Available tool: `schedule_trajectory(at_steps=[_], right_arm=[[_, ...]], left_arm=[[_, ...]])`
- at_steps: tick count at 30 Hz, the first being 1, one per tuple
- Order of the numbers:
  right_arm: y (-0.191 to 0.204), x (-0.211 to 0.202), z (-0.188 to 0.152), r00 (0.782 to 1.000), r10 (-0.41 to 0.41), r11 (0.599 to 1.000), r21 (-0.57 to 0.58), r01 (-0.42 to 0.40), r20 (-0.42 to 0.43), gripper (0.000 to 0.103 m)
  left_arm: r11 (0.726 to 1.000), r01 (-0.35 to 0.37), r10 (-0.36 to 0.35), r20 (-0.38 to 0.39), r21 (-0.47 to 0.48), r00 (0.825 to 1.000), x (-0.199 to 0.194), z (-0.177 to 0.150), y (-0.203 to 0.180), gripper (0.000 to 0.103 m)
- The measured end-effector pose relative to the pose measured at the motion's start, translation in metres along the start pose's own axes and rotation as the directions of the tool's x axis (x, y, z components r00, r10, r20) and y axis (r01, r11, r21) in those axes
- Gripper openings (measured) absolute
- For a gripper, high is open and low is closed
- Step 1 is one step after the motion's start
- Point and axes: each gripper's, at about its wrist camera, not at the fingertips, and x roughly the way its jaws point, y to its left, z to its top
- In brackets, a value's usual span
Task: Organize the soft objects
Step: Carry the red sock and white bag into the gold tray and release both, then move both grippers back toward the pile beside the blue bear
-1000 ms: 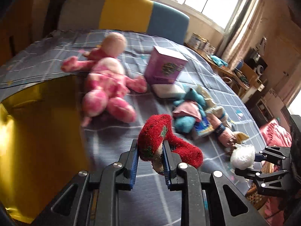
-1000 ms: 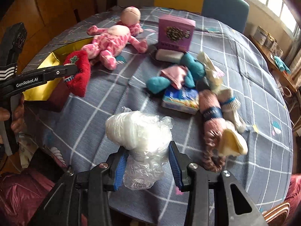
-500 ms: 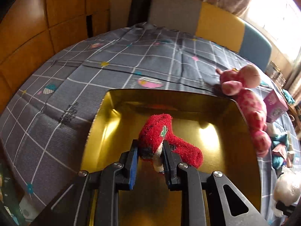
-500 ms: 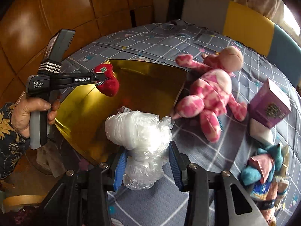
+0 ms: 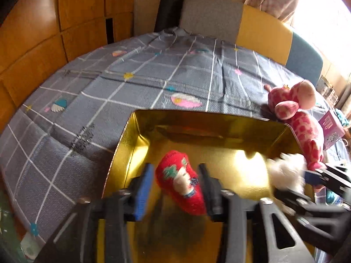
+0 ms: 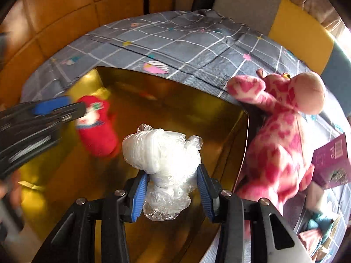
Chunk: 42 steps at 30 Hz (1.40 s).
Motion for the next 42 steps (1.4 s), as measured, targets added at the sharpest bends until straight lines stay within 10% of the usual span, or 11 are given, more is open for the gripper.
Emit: schedule_trajectory(at_steps=[13,23,31,37,42], right_arm=[[-0.007,-0.013,-0.011,0.998,0.01,0.996,0.086,-0.016,0.067,0.062],[0.001,-0.065,-0.044,0.98,-0.048,0.989,0.149,0.019,0.195,0.062],[0.003,-0.11,-0.084,0.916,-0.211,0.969,0.198,0.149,0.342,0.062],[-0.02,-0.114,-0.113,0.95,-0.132,0.959,0.278,0.05,0.285,0.062],[-0.033,-0.123,-0.144,0.934,-0.143,0.943,0.333,0.028,0.328,0.062]], left_arm=[[0.998,-0.062,0.064,0.225,-0.016,0.972,-0.095,-0.02,-0.022,0.078],[0.996,-0.088,0.09,0.267,-0.02,0.959,-0.137,-0.048,-0.036,0.084],[0.996,-0.086,0.082,0.276,0.002,0.958,-0.154,-0.07,-0.05,0.086],[0.996,-0.087,0.074,0.284,0.034,0.956,-0.163,-0.083,-0.066,0.089],[0.993,-0.086,0.06,0.295,0.077,0.954,-0.17,-0.094,-0.083,0.092]])
